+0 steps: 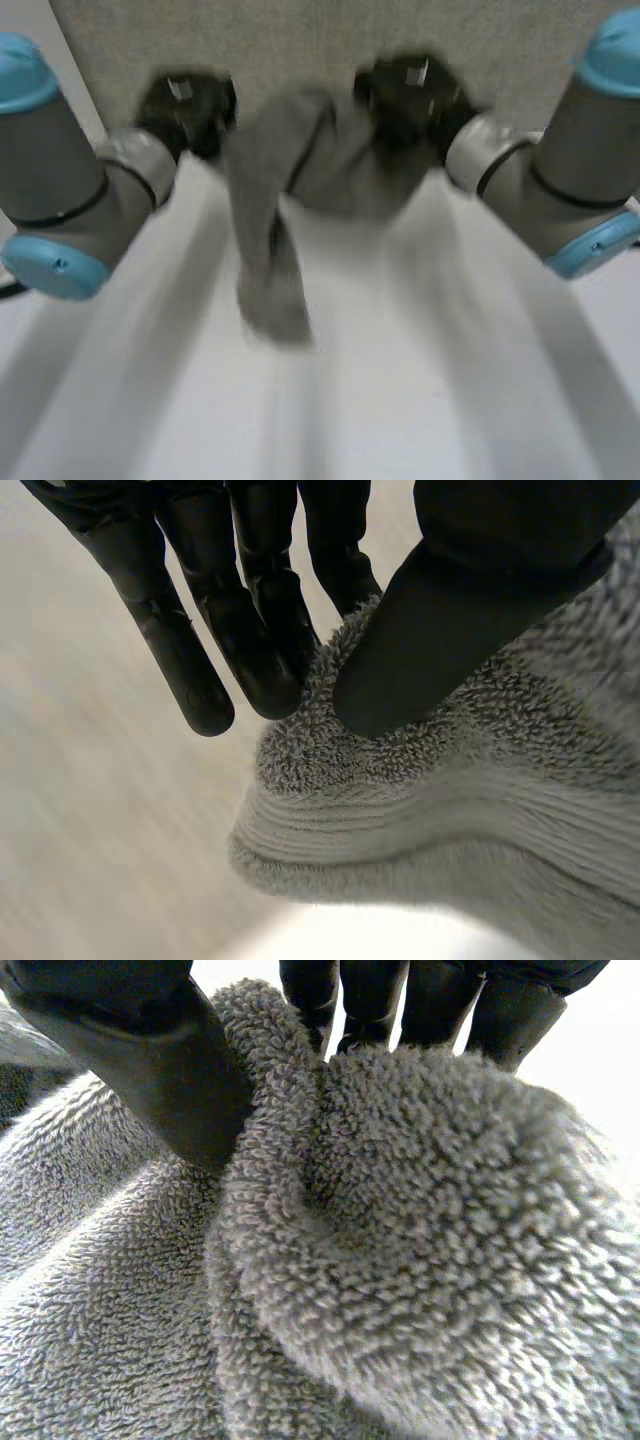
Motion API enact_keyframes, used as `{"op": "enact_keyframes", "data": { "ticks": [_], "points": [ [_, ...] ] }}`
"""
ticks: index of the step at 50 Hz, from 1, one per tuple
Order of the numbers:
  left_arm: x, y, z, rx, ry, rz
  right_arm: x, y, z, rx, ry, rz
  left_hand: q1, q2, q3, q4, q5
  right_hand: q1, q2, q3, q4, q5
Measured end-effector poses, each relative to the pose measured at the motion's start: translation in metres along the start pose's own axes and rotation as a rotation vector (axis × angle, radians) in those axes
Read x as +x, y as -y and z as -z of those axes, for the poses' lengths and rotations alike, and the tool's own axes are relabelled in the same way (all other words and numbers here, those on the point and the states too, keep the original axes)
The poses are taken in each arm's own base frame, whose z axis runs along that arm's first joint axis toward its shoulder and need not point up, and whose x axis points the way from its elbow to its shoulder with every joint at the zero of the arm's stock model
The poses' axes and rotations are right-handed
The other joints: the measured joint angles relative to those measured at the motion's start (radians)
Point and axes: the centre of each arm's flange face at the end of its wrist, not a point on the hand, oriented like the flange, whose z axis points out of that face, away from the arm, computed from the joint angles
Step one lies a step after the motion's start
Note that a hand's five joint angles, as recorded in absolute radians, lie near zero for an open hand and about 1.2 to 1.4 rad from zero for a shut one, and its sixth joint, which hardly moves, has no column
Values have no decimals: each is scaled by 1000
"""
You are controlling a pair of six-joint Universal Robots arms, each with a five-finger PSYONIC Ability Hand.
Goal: Fold the towel.
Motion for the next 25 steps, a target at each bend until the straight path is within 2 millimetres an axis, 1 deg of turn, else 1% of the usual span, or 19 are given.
{"op": "enact_keyframes", "data": {
  "ticks": [2,4,6,7,8,10,11,13,14,15,16,17,18,19,20,21,23,24,25],
  "points": [
    [-6,22,-3,157,47,-9,7,26,0,148,-47,71,0,1,1,0,0,0,0,0,0,0],
    [-7,32,-1,252,70,-14,8,35,3,212,-64,101,0,1,2,1,1,0,0,0,0,0],
    [-7,36,3,320,83,-17,6,36,8,239,-58,117,0,2,3,3,5,0,0,0,0,0],
    [-5,33,7,336,83,-18,2,31,11,230,-42,117,0,2,3,3,5,0,0,6,0,1],
    [-2,27,11,339,81,-18,-3,21,14,202,-16,111,0,2,4,3,6,0,0,10,3,4],
    [4,9,19,314,67,-18,-17,-8,20,101,49,97,0,3,4,3,6,1,0,14,11,5],
    [6,3,21,301,62,-17,-21,-17,22,66,69,93,0,3,4,4,6,1,1,14,11,5],
    [13,-24,29,228,39,-15,-36,-52,31,-78,142,95,0,3,4,4,6,-24,-16,-2,-29,-13],
    [15,-31,31,206,33,-15,-39,-59,34,-108,157,98,0,3,4,4,6,-38,-29,-6,-47,-23],
    [18,-46,35,160,21,-13,-45,-75,39,-179,191,111,0,3,4,4,6,-99,-93,-54,-127,-72],
    [20,-63,39,104,10,-13,-51,-90,46,-254,226,133,0,3,4,4,6,-275,-272,-228,-302,-243],
    [21,-70,41,83,6,-13,-53,-97,49,-287,241,144,0,3,4,4,6,-339,-337,-295,-365,-329],
    [23,-86,46,24,-4,-15,-58,-110,56,-354,273,172,0,3,4,4,6,-490,-483,-437,-498,-470],
    [24,-99,50,-25,-10,-19,-61,-120,61,-408,297,199,0,3,4,4,6,-580,-566,-537,-596,-565],
    [24,-105,52,-48,-12,-23,-62,-124,64,-434,307,212,0,3,4,4,6,-623,-597,-571,-629,-609],
    [24,-116,57,-97,-16,-33,-63,-132,69,-479,324,236,0,3,4,4,6,-689,-657,-638,-699,-682],
    [23,-133,65,-175,-22,-57,-64,-140,74,-538,334,271,0,3,4,4,6,-754,-721,-703,-767,-752],
    [23,-139,70,-211,-28,-72,-62,-143,76,-566,330,284,0,3,4,4,6,-792,-749,-730,-792,-784],
    [23,-142,71,-223,-30,-79,-62,-144,77,-574,327,287,0,3,4,4,6,-801,-759,-739,-801,-792]
  ]
}}
